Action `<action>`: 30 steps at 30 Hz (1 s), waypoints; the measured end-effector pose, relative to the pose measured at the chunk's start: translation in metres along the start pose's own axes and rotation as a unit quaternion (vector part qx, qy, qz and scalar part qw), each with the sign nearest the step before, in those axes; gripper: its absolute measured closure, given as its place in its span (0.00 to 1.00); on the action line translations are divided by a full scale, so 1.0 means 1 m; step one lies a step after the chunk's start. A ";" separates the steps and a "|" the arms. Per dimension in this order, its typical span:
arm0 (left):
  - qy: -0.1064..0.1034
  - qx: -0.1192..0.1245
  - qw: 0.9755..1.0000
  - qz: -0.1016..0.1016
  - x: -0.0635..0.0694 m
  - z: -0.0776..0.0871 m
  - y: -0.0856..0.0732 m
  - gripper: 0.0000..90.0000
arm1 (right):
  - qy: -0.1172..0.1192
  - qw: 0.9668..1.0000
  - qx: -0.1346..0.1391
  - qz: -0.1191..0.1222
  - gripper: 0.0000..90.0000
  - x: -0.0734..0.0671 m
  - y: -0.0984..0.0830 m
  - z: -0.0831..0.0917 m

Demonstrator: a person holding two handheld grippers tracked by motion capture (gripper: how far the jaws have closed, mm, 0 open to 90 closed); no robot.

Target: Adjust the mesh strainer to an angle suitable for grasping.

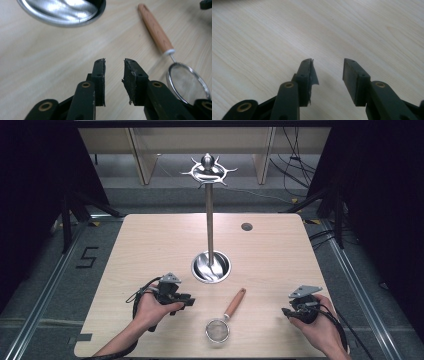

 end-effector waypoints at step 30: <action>0.050 -0.181 0.971 -0.149 0.102 -0.122 0.040 0.99 | 0.008 1.000 -0.009 0.012 0.67 -0.010 0.000 -0.001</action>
Point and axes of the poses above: each handheld gripper's, and its own axes: z roughly backward along the jaws, y roughly out of its top, x roughly to its right, the point moved 10 cm from there along -z, roughly forward along the jaws, and after that the axes turned 7 degrees about z, right-handed, at the moved point
